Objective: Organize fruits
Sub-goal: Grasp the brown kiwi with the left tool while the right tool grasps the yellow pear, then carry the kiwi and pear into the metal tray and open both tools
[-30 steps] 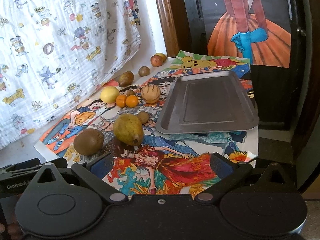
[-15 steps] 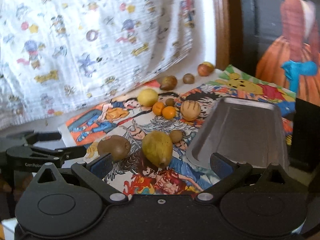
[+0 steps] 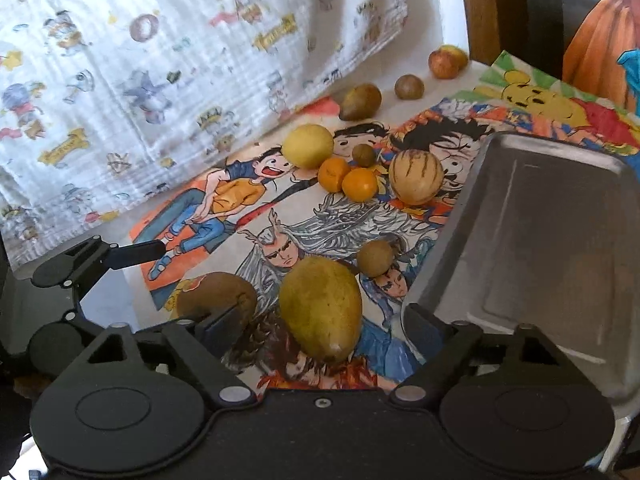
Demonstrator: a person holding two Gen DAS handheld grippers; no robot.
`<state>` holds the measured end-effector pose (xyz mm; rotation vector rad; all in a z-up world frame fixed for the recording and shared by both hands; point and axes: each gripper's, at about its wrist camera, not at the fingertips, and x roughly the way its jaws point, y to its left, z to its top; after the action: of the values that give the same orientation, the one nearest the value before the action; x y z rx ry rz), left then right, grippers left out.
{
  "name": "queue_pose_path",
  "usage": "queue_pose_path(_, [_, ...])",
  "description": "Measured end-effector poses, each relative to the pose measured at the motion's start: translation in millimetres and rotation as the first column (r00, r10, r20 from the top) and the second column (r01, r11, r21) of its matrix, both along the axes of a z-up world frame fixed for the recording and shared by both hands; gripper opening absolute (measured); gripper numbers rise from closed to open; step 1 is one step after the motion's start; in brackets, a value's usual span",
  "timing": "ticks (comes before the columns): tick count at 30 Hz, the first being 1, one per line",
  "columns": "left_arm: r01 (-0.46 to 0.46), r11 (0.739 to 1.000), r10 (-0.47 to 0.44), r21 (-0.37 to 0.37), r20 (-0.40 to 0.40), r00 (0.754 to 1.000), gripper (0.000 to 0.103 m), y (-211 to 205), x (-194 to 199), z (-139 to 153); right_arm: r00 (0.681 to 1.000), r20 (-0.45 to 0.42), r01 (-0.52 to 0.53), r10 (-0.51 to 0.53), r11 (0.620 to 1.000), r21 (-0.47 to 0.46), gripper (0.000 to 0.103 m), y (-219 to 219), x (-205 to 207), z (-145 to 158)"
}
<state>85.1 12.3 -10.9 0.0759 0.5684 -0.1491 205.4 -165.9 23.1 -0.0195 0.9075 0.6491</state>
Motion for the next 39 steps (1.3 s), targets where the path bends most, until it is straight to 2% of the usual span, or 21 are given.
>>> queue_pose_path(5, [0.061, 0.998, -0.061, -0.024, -0.012, 0.998, 0.092, 1.8, 6.9, -3.7, 0.999, -0.043, -0.019, 0.020, 1.000, 0.011, 0.076, 10.8, 16.7, -13.8])
queue_pose_path(9, [0.093, 0.995, -0.094, -0.024, -0.050, 0.994, 0.082, -0.4, 13.3, -9.6, 0.997, -0.071, -0.025, 0.025, 1.000, 0.009, 0.066, 16.8, 24.3, -23.2])
queue_pose_path(12, [0.113, 0.992, -0.116, -0.055, -0.070, 0.991, 0.073, 0.5, 15.9, -12.1, 0.995, -0.098, -0.028, 0.030, 0.999, 0.016, 0.058, 19.3, 28.0, -30.6])
queue_pose_path(15, [0.123, 0.989, -0.131, -0.086, -0.096, 0.987, 0.061, 1.3, 18.6, -13.9, 0.995, -0.099, -0.028, 0.031, 0.999, 0.025, 0.057, 20.5, 28.3, -33.4])
queue_pose_path(20, [0.065, 0.993, -0.075, -0.093, -0.104, 0.992, 0.060, -0.6, 19.5, -10.0, 0.994, -0.107, -0.005, 0.013, 0.998, 0.070, 0.057, 13.7, 29.8, -35.5])
queue_pose_path(23, [0.012, 0.996, -0.022, -0.090, -0.108, 0.994, 0.060, 0.5, 25.0, -2.6, 0.993, -0.121, 0.027, -0.011, 0.990, 0.135, 0.057, 2.4, 31.2, -34.2])
queue_pose_path(28, [-0.093, 0.990, 0.082, -0.109, -0.105, 0.991, 0.060, 4.7, 44.3, 20.6, 0.991, -0.116, 0.099, -0.070, 0.959, 0.264, 0.057, -24.3, 37.1, -18.3])
queue_pose_path(31, [-0.122, 0.987, 0.112, -0.107, -0.091, 0.990, 0.060, -2.6, 64.5, 36.2, 0.986, -0.098, 0.163, -0.138, 0.934, 0.317, 0.057, -43.8, 47.2, -3.0])
queue_pose_path(35, [-0.120, 0.979, 0.108, -0.166, -0.082, 0.991, 0.060, -18.2, 98.9, 54.7, 0.955, -0.095, 0.295, -0.280, 0.888, 0.352, 0.057, -68.3, 67.3, 16.8])
queue_pose_path(39, [-0.099, 0.968, 0.085, -0.233, -0.068, 0.994, 0.060, -36.7, 137.2, 67.0, 0.921, -0.077, 0.382, -0.383, 0.841, 0.384, 0.057, -87.3, 94.6, 35.7])
